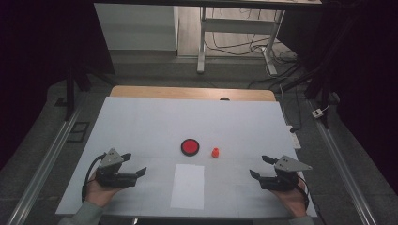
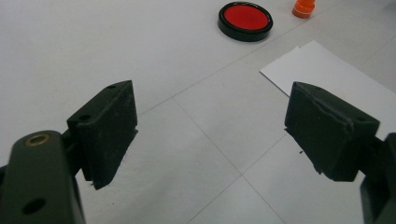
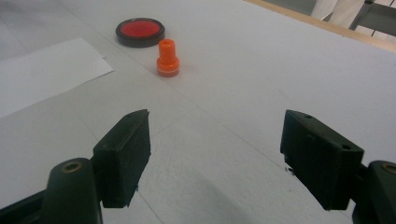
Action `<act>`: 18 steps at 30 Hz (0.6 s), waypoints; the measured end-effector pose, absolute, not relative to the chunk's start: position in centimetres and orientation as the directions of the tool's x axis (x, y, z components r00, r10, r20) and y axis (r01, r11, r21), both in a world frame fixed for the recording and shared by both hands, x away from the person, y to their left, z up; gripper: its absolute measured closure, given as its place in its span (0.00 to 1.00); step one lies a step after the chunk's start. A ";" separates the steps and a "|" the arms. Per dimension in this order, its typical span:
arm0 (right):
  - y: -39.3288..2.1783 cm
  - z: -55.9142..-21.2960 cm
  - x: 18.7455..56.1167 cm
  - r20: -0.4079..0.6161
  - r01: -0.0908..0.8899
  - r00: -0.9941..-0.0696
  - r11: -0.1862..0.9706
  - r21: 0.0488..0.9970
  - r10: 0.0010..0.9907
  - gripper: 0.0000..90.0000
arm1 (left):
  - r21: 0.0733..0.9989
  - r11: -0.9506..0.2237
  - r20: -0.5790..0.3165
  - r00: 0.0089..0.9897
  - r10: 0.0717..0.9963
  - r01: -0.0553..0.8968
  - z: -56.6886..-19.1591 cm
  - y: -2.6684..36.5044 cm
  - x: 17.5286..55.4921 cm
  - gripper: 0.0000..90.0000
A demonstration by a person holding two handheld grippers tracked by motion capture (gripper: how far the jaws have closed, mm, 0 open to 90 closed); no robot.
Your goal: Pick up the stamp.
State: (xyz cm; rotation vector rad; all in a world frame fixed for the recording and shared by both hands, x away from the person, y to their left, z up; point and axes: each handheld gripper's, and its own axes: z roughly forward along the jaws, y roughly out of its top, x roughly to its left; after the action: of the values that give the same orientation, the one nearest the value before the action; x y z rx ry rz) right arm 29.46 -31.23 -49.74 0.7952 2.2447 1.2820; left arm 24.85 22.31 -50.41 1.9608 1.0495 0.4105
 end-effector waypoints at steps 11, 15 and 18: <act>-31.1 -49.3 28.9 -0.087 0.257 -0.746 0.405 0.878 0.661 0.30 | 0.804 -0.303 -0.092 0.610 0.787 0.512 -50.4 21.7 24.5 0.20; -30.8 -49.3 28.6 -0.096 0.249 -0.747 0.411 0.877 0.657 0.31 | 0.801 -0.320 -0.082 0.621 0.779 0.507 -50.6 21.5 24.4 0.20; -30.6 -49.4 28.7 -0.084 0.255 -0.752 0.406 0.877 0.654 0.31 | 0.801 -0.312 -0.093 0.620 0.779 0.512 -50.6 21.5 24.3 0.20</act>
State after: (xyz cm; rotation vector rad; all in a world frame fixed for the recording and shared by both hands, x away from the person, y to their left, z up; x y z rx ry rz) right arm 28.67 -30.61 -49.38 0.7781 2.2502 1.2966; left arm 24.34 21.51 -50.62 1.9878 1.0168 0.3950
